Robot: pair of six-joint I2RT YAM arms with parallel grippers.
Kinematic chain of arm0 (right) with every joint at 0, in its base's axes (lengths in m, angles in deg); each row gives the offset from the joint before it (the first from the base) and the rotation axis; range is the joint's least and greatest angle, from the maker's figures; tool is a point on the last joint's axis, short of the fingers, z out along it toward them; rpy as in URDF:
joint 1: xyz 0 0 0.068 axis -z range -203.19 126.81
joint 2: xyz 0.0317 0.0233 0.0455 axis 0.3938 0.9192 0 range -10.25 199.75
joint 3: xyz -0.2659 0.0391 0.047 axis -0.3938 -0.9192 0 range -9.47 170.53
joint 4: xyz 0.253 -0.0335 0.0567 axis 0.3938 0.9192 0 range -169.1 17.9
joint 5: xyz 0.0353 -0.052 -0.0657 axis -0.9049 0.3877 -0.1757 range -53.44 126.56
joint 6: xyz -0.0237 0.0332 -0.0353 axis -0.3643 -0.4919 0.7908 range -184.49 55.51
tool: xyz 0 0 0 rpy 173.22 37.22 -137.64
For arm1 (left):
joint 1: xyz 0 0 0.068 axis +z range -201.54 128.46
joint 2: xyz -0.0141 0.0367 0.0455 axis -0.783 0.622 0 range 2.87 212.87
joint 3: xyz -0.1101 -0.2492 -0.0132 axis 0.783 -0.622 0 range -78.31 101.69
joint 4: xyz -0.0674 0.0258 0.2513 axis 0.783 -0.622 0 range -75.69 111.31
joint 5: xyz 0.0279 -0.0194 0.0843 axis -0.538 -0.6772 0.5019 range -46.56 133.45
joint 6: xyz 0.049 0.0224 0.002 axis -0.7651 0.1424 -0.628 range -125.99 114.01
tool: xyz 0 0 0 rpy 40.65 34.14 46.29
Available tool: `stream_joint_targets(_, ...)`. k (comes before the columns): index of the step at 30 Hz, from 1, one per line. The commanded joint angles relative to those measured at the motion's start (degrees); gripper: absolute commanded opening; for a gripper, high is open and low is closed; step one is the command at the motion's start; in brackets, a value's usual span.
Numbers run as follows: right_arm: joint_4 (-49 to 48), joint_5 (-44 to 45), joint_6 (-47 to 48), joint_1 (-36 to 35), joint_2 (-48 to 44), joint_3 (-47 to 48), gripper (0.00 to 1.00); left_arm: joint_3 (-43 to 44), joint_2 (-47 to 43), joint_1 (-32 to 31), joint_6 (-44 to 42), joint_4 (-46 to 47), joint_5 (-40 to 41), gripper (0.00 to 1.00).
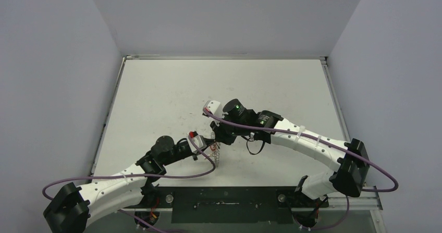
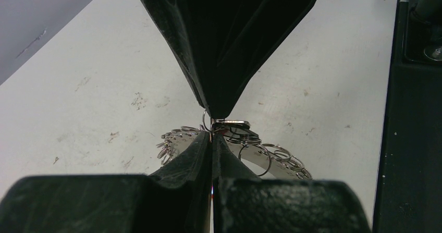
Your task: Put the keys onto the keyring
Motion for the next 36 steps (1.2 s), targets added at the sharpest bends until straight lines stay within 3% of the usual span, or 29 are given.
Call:
stream_joint_targets(1, -0.8, 3.4, 0.3, -0.5, 0.8, 3.1, 0.00, 3.0, -0.1, -0.6, 0.6, 4.7, -0.5, 0.00)
stream_joint_targets(31, -2.0, 6.8, 0.4, 0.5, -0.6, -1.6, 0.01, 2.8, -0.6, -0.6, 0.7, 4.6, 0.1, 0.00)
stream_joint_targets(36, -5.1, 4.2, -0.7, 2.5, -2.9, -3.7, 0.56, 2.7, -0.6, -0.6, 0.7, 4.4, 0.1, 0.00)
